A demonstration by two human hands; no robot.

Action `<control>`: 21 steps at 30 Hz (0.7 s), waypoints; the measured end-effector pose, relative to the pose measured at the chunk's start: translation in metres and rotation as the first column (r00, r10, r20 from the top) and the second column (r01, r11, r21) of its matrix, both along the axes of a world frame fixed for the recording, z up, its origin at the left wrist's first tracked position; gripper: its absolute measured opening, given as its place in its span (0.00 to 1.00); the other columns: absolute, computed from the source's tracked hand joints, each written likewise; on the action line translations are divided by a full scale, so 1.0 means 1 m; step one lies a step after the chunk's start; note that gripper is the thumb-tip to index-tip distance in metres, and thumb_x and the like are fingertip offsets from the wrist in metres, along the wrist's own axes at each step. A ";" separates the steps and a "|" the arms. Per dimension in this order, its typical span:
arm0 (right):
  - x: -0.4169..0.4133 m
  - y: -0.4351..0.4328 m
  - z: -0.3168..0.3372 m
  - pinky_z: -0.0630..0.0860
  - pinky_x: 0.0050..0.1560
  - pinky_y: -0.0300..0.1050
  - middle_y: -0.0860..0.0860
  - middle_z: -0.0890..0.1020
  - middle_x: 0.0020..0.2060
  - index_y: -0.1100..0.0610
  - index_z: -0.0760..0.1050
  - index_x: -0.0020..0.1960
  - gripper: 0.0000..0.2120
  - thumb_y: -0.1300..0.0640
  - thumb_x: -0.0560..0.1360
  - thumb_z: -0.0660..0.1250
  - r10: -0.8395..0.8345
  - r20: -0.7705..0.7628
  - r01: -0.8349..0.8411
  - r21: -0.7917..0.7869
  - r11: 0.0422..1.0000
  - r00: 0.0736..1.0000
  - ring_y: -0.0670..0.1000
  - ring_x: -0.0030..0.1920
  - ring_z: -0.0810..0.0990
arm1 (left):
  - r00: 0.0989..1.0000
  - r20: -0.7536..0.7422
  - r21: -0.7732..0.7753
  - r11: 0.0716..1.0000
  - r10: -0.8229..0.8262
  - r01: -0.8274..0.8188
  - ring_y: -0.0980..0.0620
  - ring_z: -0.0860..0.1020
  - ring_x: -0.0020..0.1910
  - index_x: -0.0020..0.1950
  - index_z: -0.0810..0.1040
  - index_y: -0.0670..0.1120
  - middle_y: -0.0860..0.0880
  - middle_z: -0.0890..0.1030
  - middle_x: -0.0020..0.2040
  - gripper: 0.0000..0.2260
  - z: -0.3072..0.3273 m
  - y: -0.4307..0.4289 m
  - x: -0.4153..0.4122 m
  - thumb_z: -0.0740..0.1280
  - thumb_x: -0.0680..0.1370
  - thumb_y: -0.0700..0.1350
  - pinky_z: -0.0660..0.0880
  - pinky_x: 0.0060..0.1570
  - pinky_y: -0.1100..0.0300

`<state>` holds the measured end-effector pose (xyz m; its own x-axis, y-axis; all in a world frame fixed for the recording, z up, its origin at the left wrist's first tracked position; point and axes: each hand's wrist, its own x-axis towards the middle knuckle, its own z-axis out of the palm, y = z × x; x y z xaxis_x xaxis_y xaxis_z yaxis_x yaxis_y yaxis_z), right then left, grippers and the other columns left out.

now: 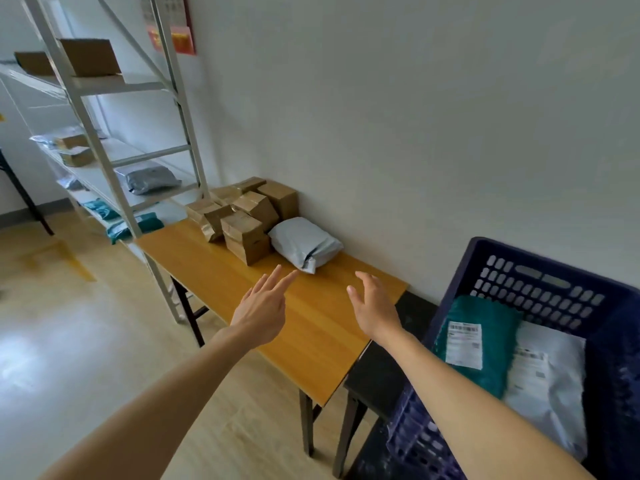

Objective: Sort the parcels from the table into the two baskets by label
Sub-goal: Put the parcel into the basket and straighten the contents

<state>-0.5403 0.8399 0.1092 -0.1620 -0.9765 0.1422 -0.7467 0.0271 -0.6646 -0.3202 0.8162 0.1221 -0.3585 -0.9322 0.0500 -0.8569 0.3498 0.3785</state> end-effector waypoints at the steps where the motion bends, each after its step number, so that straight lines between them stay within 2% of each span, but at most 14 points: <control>1: 0.007 -0.009 -0.003 0.69 0.68 0.50 0.55 0.67 0.72 0.58 0.61 0.75 0.23 0.49 0.83 0.55 -0.011 0.006 0.011 0.016 1.000 1.000 0.54 0.71 0.68 | 1.000 -0.011 0.019 1.000 -0.004 0.004 0.49 0.47 0.79 0.78 0.50 0.59 0.53 0.47 0.80 0.25 -0.004 -0.009 0.008 0.50 0.84 0.42 0.57 0.74 0.49; 5: 0.025 -0.049 -0.021 0.70 0.67 0.50 0.55 0.67 0.72 0.57 0.60 0.75 0.24 0.48 0.83 0.55 -0.041 0.043 0.038 0.083 0.996 0.998 0.54 0.71 0.68 | 0.998 -0.055 0.072 0.997 0.008 -0.004 0.50 0.50 0.78 0.78 0.51 0.60 0.54 0.47 0.80 0.29 -0.022 -0.047 0.025 0.53 0.82 0.37 0.64 0.70 0.53; 10: 0.038 -0.116 -0.043 0.69 0.68 0.52 0.54 0.66 0.73 0.57 0.60 0.75 0.24 0.48 0.83 0.55 -0.055 0.074 0.045 0.124 0.991 0.996 0.55 0.71 0.67 | 0.998 -0.065 0.111 0.994 0.009 -0.002 0.48 0.53 0.78 0.78 0.52 0.61 0.54 0.47 0.80 0.28 -0.041 -0.105 0.033 0.54 0.82 0.39 0.69 0.64 0.55; 14: 0.041 -0.172 -0.063 0.68 0.65 0.48 0.54 0.66 0.73 0.57 0.59 0.75 0.24 0.49 0.83 0.55 -0.074 0.111 0.054 0.168 0.984 0.991 0.54 0.71 0.67 | 0.996 -0.078 0.146 0.989 0.035 -0.023 0.47 0.63 0.74 0.77 0.58 0.59 0.52 0.51 0.80 0.25 -0.052 -0.162 0.032 0.57 0.83 0.41 0.72 0.53 0.62; 18: 0.034 -0.225 -0.081 0.68 0.66 0.49 0.54 0.66 0.73 0.57 0.59 0.76 0.25 0.47 0.82 0.55 -0.085 0.123 0.056 0.227 0.972 0.989 0.54 0.71 0.67 | 0.999 -0.018 0.188 0.982 0.034 -0.030 0.45 0.71 0.68 0.77 0.58 0.58 0.52 0.51 0.80 0.25 -0.064 -0.222 0.026 0.58 0.82 0.41 0.73 0.43 0.64; 20: 0.028 -0.247 -0.089 0.69 0.67 0.50 0.54 0.66 0.73 0.57 0.59 0.76 0.25 0.48 0.82 0.56 -0.095 0.137 0.057 0.257 0.965 0.986 0.54 0.72 0.66 | 1.000 0.010 0.203 0.979 0.026 -0.027 0.44 0.70 0.69 0.77 0.57 0.58 0.51 0.50 0.80 0.27 -0.072 -0.250 0.023 0.59 0.82 0.41 0.75 0.41 0.64; 21: 0.025 -0.256 -0.093 0.68 0.67 0.50 0.54 0.65 0.73 0.57 0.59 0.76 0.25 0.49 0.82 0.57 -0.107 0.145 0.064 0.273 0.960 0.984 0.54 0.72 0.66 | 1.000 0.025 0.214 0.977 0.019 -0.024 0.44 0.68 0.71 0.78 0.57 0.58 0.51 0.49 0.80 0.28 -0.076 -0.263 0.022 0.60 0.81 0.40 0.77 0.43 0.61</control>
<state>-0.5150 0.5834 0.0163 -0.2460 -0.9568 -0.1548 -0.6211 0.2782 -0.7327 -0.2980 0.5536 0.0463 -0.3373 -0.9278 -0.1593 -0.8725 0.2445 0.4229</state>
